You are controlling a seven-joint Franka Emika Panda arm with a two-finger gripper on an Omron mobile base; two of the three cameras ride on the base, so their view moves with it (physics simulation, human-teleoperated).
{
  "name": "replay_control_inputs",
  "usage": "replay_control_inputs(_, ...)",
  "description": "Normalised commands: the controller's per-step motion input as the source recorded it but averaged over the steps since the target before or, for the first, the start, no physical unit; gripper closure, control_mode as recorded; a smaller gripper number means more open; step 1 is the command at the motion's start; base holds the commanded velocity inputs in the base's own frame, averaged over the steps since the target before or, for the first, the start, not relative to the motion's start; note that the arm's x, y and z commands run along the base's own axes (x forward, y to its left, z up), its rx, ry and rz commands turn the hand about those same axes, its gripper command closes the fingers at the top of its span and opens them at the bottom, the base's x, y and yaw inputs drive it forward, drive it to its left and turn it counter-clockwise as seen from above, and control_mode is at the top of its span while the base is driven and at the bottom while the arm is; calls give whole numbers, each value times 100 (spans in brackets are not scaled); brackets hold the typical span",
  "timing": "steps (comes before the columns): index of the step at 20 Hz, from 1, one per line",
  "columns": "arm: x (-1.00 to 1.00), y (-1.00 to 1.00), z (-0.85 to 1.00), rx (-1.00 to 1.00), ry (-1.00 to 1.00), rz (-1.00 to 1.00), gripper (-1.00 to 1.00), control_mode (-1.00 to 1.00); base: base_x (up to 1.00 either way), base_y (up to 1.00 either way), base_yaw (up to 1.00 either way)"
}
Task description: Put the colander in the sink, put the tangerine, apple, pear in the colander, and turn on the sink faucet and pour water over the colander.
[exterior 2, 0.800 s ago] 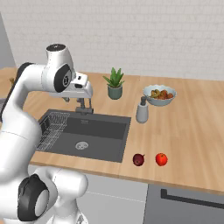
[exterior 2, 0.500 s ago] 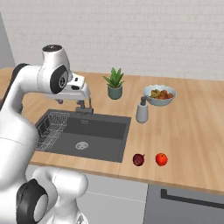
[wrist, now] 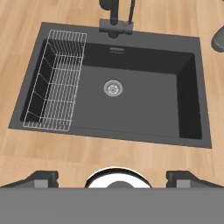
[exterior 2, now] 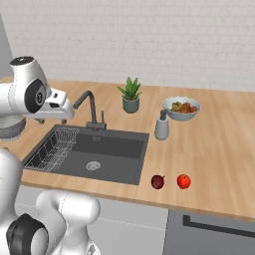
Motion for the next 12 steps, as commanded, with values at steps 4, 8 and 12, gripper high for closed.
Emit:
replay_control_inputs(4, -18, 91, 0, 0, 0, -4, -100, -100, 0, 0, 0)
replay_control_inputs(8, -2, 98, -3, 0, 0, -11, -100, -100, 0, 0, 0)
replay_control_inputs(12, 0, 84, -12, 2, 0, -16, -100, -100, 0, 0, 0)
